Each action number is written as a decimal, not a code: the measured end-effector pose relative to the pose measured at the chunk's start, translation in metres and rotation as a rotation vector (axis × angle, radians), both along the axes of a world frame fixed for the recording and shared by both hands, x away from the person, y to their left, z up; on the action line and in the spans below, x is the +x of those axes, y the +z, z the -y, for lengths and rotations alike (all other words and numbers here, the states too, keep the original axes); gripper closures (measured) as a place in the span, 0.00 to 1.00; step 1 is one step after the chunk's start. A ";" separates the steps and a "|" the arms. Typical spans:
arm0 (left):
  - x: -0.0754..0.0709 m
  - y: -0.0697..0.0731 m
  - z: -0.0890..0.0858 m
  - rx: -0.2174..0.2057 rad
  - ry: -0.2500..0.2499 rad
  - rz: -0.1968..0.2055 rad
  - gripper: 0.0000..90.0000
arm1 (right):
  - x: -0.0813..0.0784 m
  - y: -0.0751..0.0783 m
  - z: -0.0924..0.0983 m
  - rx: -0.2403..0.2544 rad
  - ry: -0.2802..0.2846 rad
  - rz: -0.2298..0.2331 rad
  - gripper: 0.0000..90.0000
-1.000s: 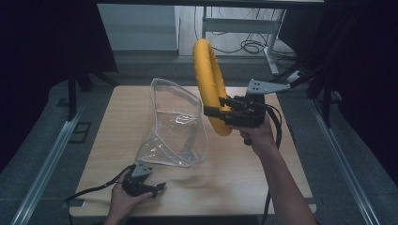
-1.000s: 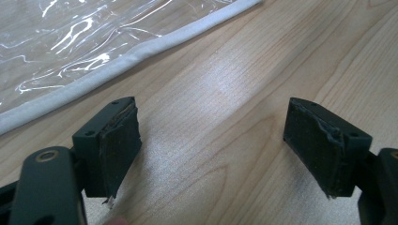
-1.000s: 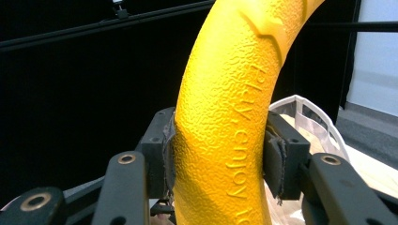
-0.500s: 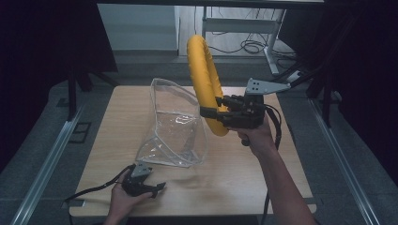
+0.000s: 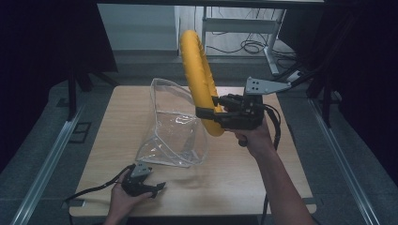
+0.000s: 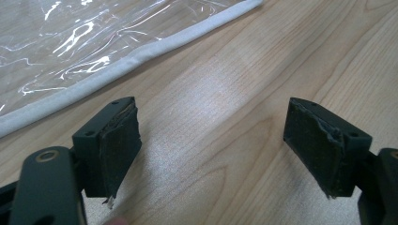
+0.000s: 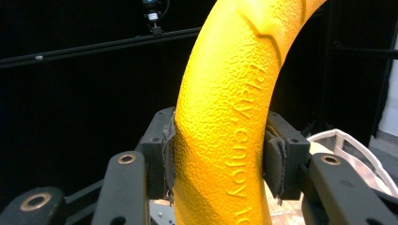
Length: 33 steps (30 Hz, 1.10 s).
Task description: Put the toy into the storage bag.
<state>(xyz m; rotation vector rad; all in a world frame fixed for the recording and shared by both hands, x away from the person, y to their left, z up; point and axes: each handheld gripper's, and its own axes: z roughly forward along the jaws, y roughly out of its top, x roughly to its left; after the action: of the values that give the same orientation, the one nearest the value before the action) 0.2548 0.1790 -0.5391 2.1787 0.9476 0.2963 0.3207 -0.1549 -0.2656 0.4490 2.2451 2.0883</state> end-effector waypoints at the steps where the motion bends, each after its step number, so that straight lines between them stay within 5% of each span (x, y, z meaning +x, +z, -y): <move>1: 0.000 0.000 0.000 0.000 0.000 0.000 0.21 | -0.001 0.001 -0.001 -0.001 0.002 -0.001 0.57; 18: 0.000 0.001 0.000 -0.002 0.000 0.002 0.21 | -0.007 0.006 -0.020 -0.005 0.061 0.021 0.57; 33: 0.000 0.001 0.000 -0.001 0.001 0.004 0.21 | -0.008 -0.001 -0.043 0.002 0.138 -0.010 0.57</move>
<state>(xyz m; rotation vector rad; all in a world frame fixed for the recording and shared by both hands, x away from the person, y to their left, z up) 0.2544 0.1794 -0.5386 2.1765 0.9458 0.3010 0.3126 -0.1123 -0.2669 0.3130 2.3429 2.1554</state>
